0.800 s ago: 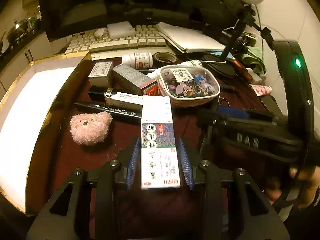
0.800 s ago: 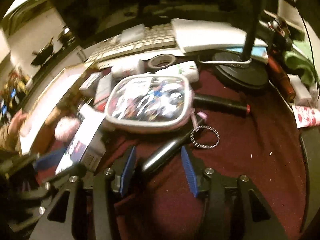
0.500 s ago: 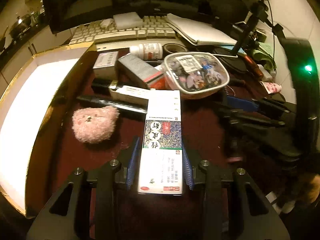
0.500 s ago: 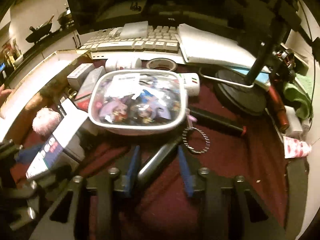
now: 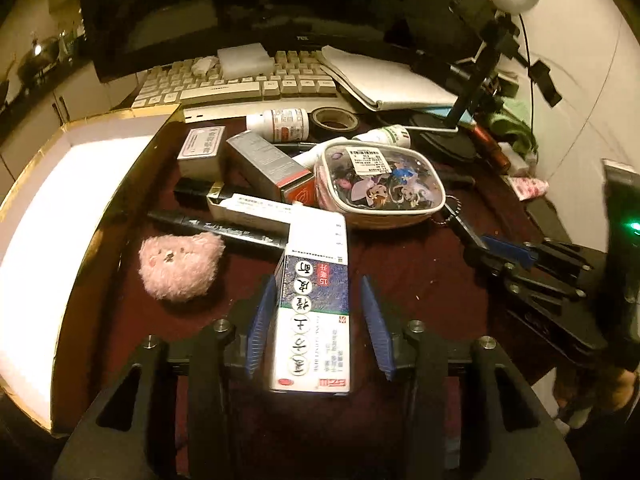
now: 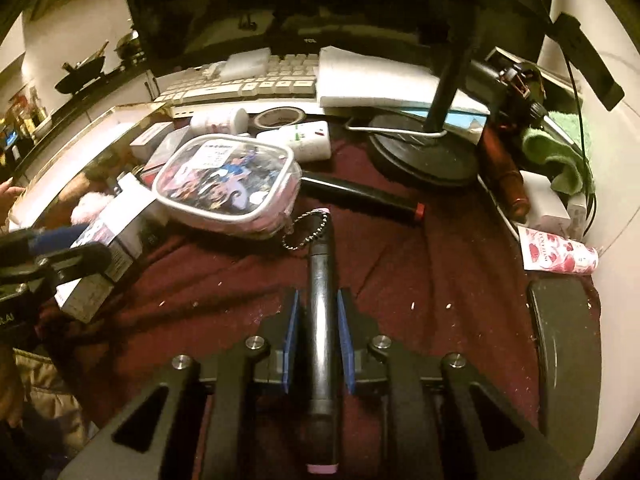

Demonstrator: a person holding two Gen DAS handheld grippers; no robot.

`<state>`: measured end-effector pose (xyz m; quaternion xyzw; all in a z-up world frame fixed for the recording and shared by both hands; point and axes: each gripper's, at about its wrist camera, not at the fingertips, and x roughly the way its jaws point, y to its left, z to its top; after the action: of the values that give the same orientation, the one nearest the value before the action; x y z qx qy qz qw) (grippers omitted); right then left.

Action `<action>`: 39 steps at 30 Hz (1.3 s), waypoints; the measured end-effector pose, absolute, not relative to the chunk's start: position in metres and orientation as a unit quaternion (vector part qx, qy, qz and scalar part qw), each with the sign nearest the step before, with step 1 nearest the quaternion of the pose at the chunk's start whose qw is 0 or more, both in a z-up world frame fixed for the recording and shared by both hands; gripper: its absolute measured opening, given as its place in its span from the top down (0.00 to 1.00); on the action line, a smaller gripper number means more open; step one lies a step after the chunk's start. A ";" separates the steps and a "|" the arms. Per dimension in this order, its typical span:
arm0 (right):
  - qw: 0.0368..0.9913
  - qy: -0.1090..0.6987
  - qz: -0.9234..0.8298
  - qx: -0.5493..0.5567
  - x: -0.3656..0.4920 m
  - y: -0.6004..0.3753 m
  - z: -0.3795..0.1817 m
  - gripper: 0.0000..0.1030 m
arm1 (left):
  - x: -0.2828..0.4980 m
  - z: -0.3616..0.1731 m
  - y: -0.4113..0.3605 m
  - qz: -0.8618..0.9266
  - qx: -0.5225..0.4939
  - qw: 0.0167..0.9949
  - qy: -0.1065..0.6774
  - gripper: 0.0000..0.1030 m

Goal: Organize objects
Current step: 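Carry the white medicine box into the tray with left gripper while right grasps a marker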

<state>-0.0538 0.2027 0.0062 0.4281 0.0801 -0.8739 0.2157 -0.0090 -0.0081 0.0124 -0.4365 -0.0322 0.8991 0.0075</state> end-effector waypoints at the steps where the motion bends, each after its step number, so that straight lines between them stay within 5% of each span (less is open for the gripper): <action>1: 0.214 0.083 -0.875 0.427 -0.051 0.204 0.006 0.83 | -0.013 0.008 -0.008 0.898 -0.440 0.002 -0.030 0.57; 6: 0.217 0.059 -0.871 0.436 -0.045 0.219 0.007 0.84 | -0.012 -0.004 -0.029 0.886 -0.451 0.022 -0.103 0.66; 20: 0.177 -0.039 -0.896 0.405 -0.019 0.239 0.042 0.87 | 0.064 0.029 -0.091 0.907 -0.337 0.051 -0.249 0.67; 31: 0.443 -0.060 -0.814 0.371 -0.036 0.061 0.088 0.87 | 0.082 0.059 -0.209 0.904 -0.283 -0.131 -0.291 0.67; 39: 0.498 -0.033 -0.759 0.417 -0.058 -0.073 0.047 0.87 | 0.073 0.020 -0.253 0.867 -0.330 -0.183 -0.324 0.67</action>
<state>-0.0575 -0.0735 0.0472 0.4171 -0.0329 -0.7594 0.4982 0.0727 -0.2533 0.0201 -0.3304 -0.3245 0.8672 -0.1828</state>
